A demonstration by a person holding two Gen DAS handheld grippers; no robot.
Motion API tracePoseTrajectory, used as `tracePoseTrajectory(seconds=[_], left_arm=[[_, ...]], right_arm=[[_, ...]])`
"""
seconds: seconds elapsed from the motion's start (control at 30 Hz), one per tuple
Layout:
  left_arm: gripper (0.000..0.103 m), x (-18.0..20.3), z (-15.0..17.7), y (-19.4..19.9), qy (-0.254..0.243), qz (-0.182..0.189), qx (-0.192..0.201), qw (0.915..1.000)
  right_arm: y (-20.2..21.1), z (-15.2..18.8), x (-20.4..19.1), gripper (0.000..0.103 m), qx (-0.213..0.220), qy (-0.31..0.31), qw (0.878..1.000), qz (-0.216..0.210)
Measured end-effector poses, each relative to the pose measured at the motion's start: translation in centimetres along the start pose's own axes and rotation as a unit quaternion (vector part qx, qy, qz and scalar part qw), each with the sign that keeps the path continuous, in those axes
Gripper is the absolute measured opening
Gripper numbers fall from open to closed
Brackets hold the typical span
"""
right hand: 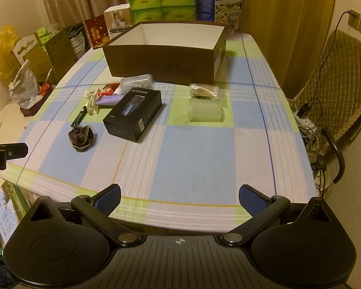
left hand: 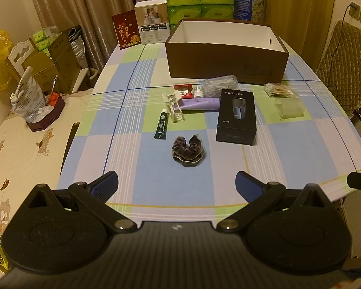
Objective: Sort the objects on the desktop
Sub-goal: 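Move both tools toward the brown scrunchie and the frosted plastic cup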
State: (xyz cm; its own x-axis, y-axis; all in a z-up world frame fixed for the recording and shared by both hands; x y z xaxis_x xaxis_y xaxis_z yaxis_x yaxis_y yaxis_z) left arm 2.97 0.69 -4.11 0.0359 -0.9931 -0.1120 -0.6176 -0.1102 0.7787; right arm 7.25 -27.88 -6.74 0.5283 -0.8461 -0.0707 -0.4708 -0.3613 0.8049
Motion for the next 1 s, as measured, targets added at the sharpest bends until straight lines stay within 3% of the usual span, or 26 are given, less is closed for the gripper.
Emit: tracePoseTrajectory(seconds=[1.0], left_arm=[[0.102, 1.2, -0.2, -0.3, -0.003, -0.008, -0.001, 1.0000]], right_arm=[[-0.8, -0.6, 1.0, 0.101, -0.007, 0.018, 0.999, -0.029]])
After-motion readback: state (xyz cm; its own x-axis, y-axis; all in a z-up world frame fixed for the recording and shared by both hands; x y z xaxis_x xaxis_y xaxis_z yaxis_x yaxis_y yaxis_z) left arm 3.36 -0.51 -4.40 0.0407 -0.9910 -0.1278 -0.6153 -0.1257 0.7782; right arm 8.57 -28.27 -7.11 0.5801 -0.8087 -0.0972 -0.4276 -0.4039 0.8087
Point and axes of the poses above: each gripper's, at about its wrist camera, not at the fingertips, and y roughly against the way its jaws point, x to its right, z to its underside, the point moved 4 cm from there along -y, roughly the way its jaws point, and after that the axes turned 1 degree about y, right-handed, at the moved point
